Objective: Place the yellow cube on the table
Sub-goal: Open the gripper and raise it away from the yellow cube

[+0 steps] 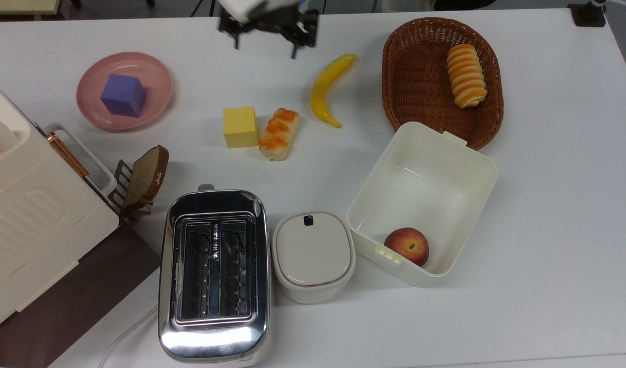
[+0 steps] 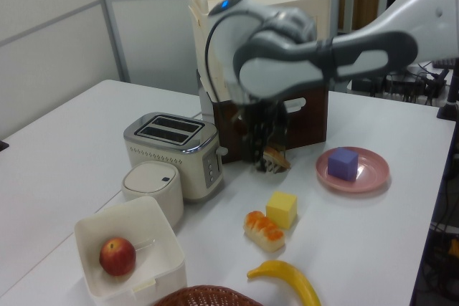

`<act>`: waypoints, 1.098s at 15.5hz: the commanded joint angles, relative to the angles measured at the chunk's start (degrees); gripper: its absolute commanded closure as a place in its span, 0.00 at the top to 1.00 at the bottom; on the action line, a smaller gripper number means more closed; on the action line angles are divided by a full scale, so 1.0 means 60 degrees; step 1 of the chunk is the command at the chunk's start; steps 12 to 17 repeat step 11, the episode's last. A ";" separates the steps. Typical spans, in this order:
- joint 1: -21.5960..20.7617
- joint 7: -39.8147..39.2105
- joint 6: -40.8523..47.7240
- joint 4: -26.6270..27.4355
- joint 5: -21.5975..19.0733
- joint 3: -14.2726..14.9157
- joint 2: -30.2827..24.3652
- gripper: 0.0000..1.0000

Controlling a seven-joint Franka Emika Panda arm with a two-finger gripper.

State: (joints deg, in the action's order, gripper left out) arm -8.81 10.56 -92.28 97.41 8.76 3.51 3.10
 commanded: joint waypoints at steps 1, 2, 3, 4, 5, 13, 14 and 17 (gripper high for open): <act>0.1041 -0.0207 0.0322 -0.0195 -0.0010 -0.0291 -0.0311 1.00; 0.1145 -0.0295 0.0336 -0.0268 -0.0054 -0.0321 -0.0356 1.00; 0.1146 -0.0267 0.0394 -0.0327 -0.0069 -0.0321 -0.0341 1.00; 0.1161 -0.0310 0.0438 -0.0327 -0.0112 -0.0307 -0.0298 1.00; 0.1175 -0.0325 0.0439 -0.0342 -0.0272 -0.0234 -0.0283 1.00; 0.1205 -0.0500 0.0410 -0.0415 -0.0772 -0.0175 -0.0283 1.00; 0.1205 -0.0500 0.0410 -0.0415 -0.0772 -0.0175 -0.0283 1.00; 0.1205 -0.0500 0.0410 -0.0415 -0.0772 -0.0175 -0.0283 1.00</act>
